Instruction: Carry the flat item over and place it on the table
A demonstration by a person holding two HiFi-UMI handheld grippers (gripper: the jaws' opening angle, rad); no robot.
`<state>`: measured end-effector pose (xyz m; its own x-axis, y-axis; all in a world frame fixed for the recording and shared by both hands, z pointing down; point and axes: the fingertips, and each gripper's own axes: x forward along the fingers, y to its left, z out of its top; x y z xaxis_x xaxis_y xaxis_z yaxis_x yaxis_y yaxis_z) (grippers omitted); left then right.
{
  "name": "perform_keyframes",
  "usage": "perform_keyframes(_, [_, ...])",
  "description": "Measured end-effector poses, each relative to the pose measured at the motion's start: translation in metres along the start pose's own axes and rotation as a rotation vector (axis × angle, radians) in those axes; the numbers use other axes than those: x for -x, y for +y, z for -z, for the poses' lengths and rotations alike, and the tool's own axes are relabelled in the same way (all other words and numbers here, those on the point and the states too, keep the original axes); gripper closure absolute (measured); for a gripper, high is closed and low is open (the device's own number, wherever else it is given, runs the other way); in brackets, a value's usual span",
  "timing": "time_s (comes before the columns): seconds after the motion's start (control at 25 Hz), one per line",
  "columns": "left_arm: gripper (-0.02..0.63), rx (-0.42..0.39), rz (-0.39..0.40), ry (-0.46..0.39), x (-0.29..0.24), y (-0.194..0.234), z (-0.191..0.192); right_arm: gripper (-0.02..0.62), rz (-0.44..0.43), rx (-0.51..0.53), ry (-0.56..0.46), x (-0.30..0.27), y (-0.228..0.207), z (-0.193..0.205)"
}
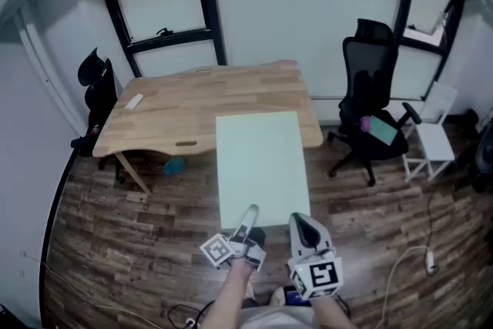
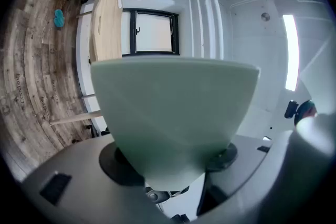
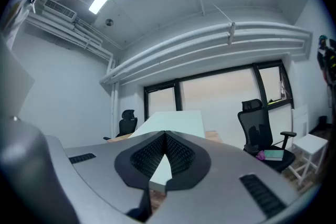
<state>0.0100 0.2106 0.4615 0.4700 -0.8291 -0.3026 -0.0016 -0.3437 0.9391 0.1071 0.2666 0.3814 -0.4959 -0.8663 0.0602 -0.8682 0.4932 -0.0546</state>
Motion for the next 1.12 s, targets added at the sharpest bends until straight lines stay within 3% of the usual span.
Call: perform_keyframes(1.12, [0.325,-0.023,-0.019,0.003,-0.021,0.003,0.018,0.600,-0.031,-0.005,-0.011,-0.001,-0.033,0.012])
